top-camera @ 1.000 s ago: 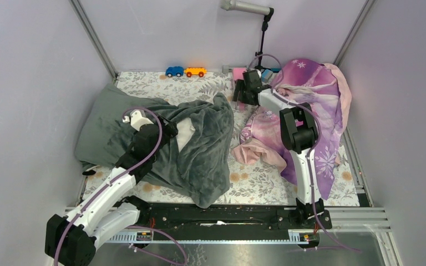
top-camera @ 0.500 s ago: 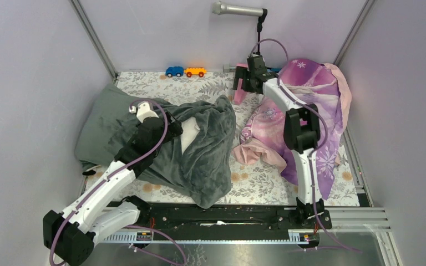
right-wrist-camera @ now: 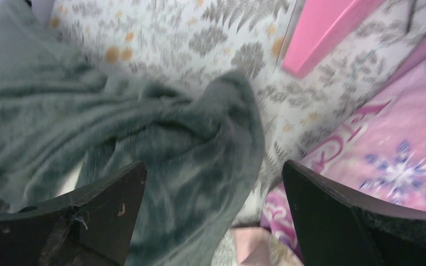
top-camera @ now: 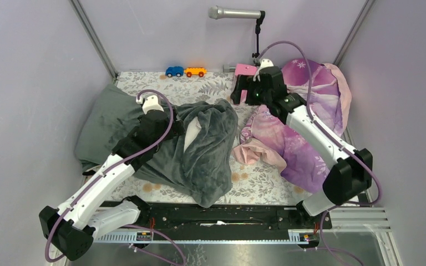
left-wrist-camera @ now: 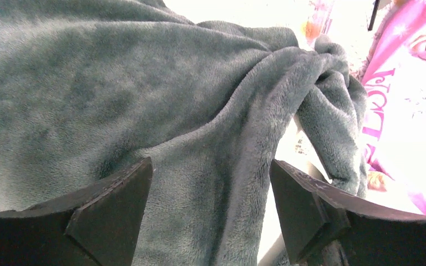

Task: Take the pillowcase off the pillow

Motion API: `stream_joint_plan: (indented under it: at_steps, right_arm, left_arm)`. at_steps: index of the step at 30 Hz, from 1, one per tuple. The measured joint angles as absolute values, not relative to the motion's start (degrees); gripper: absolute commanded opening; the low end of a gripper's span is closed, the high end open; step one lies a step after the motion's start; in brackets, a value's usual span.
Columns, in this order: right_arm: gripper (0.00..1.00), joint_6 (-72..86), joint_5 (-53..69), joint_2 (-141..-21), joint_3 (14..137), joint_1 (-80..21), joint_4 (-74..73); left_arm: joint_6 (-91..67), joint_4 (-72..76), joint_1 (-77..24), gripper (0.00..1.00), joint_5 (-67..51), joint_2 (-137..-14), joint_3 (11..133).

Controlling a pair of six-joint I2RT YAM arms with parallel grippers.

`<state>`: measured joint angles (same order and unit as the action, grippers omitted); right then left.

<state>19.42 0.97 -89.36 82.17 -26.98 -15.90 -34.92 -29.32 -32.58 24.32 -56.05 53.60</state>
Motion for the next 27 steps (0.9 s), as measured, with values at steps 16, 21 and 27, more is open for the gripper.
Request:
stream_joint_plan:
  at_steps: [16,21,27]
  right_arm:
    - [0.95,24.5,-3.0,-85.8,71.8,-52.9,-15.3]
    - [0.67,25.6,-7.3,-86.3,68.9,-53.1,-13.4]
    - [0.22,27.3,-13.4,-81.3,53.5,-53.1,-11.2]
  left_arm:
    - [-31.8,-30.4,-37.2,0.72,17.8,-60.0,55.5]
    - [-32.8,-30.0,-37.2,0.58,19.7,-61.6,54.4]
    - [-34.2,-29.5,-37.1,0.21,22.7,-62.3,51.8]
